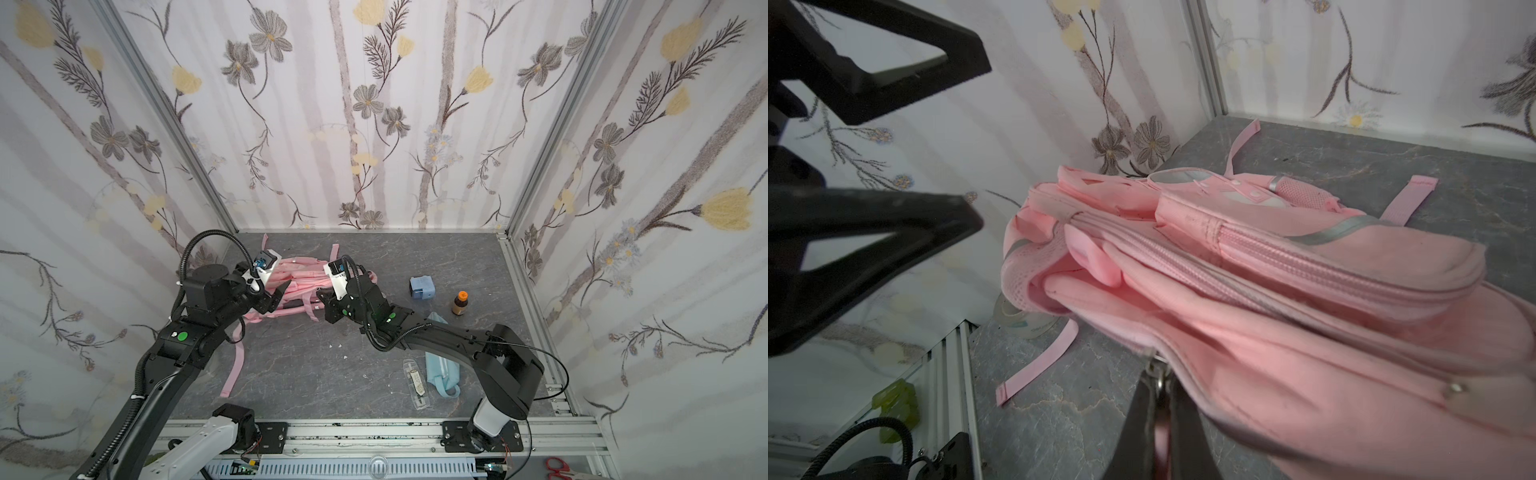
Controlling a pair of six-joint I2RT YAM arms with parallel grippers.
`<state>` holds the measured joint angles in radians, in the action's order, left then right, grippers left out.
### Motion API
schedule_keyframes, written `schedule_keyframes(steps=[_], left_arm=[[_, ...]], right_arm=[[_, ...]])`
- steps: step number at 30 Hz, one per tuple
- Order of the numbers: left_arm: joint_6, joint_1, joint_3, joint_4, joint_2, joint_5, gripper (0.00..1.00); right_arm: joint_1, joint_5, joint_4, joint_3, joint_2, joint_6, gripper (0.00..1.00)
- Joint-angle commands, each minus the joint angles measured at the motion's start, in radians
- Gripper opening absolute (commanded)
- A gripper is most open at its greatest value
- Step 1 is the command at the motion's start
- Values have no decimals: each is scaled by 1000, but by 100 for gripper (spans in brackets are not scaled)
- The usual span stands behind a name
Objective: Pack books, pencil case, and school supplies into a backpack
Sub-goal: Zip the student bag at the center of the table.
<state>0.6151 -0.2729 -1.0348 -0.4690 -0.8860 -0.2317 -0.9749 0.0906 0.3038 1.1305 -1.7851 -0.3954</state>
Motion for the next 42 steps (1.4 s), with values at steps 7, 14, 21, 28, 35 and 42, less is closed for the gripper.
schedule_keyframes(steps=[7,14,21,28,35,42], left_arm=[[162,-43,-4,-199,-34,-218,73],[184,-54,39,-194,-71,-160,60],[268,-61,68,-232,-93,-81,36],[281,-60,72,-222,-93,-75,0],[318,-33,73,-154,-96,-10,0],[286,6,93,-59,-70,-12,0]], right_arm=[[2,165,66,57,-11,-31,0],[-1,279,-9,33,21,17,0],[-2,345,-65,20,43,36,0],[1,347,-94,32,39,34,0],[44,301,-133,-62,89,24,0],[104,282,-158,-149,127,47,0]])
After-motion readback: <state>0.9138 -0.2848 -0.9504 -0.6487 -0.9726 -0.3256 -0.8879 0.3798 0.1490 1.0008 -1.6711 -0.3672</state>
